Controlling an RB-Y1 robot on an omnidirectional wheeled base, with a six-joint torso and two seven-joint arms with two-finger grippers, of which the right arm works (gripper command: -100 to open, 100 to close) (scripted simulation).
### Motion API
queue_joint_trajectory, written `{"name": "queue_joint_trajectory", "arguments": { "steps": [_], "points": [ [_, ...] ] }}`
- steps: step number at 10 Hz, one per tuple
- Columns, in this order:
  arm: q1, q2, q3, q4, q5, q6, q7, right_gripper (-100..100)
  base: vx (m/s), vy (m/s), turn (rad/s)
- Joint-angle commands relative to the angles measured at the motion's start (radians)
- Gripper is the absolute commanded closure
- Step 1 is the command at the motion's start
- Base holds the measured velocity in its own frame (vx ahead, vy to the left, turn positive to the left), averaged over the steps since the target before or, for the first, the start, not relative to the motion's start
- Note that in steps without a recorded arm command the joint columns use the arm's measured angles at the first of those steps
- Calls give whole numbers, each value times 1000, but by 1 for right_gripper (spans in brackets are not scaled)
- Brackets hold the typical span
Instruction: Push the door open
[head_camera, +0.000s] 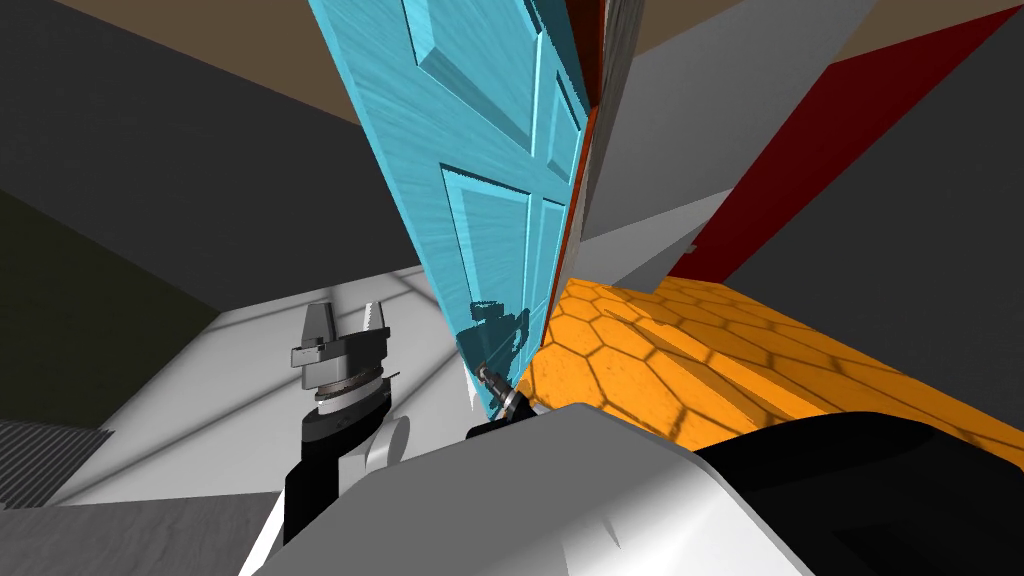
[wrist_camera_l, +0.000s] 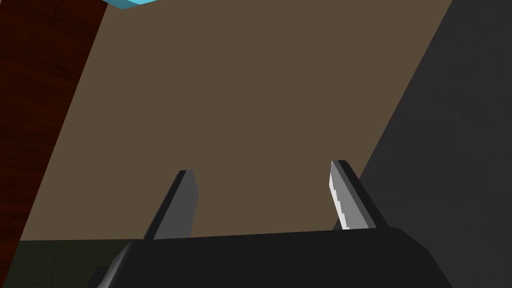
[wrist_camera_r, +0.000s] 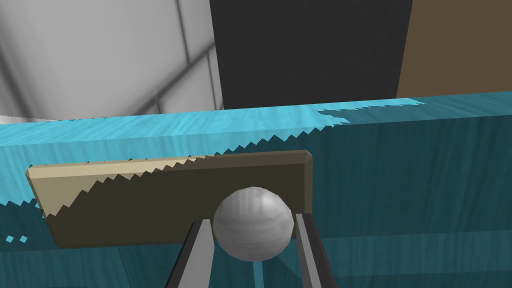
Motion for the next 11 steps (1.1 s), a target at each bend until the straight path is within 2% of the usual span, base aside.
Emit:
{"name": "queue_joint_trajectory", "arguments": {
  "steps": [1,4,5,8,11],
  "points": [
    [2,-2,1,1,0,0,0,100,-16,-17,5],
    [2,-2,1,1,0,0,0,100,-7,-6,-3],
    [0,-9,-20,9,-3,2,3,100,40,82,-26],
    [-4,-14,-46,16,-8,1,8,100,79,142,-35],
    [-12,-19,-87,28,-14,-1,15,100,119,158,-22]
  ]
}}
